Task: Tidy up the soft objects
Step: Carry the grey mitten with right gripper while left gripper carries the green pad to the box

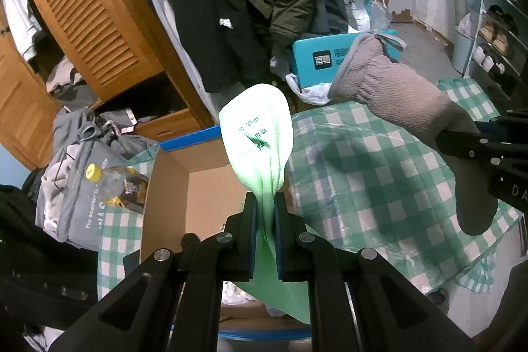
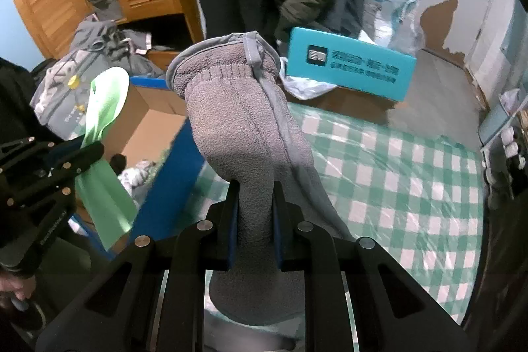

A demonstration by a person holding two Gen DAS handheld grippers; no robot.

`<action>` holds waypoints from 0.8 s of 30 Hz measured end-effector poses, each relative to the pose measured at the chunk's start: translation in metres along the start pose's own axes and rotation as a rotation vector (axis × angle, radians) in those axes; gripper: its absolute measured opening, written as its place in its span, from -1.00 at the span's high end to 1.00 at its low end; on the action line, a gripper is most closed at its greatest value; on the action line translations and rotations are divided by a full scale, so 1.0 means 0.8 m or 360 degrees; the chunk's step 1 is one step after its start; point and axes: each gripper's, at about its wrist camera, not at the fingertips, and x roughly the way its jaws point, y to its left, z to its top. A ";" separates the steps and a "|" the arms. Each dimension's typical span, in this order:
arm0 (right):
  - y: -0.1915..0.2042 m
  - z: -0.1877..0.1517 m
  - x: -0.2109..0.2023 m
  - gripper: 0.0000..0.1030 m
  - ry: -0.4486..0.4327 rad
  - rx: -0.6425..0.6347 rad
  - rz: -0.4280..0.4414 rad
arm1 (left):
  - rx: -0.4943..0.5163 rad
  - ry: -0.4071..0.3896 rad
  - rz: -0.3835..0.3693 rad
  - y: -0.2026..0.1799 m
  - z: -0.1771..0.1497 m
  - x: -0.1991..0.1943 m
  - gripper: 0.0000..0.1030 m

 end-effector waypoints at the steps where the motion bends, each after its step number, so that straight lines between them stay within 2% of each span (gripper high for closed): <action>1: 0.005 0.002 0.001 0.73 0.0000 -0.0010 0.0006 | -0.0007 0.0002 0.0003 0.004 -0.001 0.001 0.82; 24: 0.111 0.047 0.050 0.73 0.0048 -0.0206 0.0128 | -0.0188 0.0137 0.0097 0.086 -0.029 0.044 0.82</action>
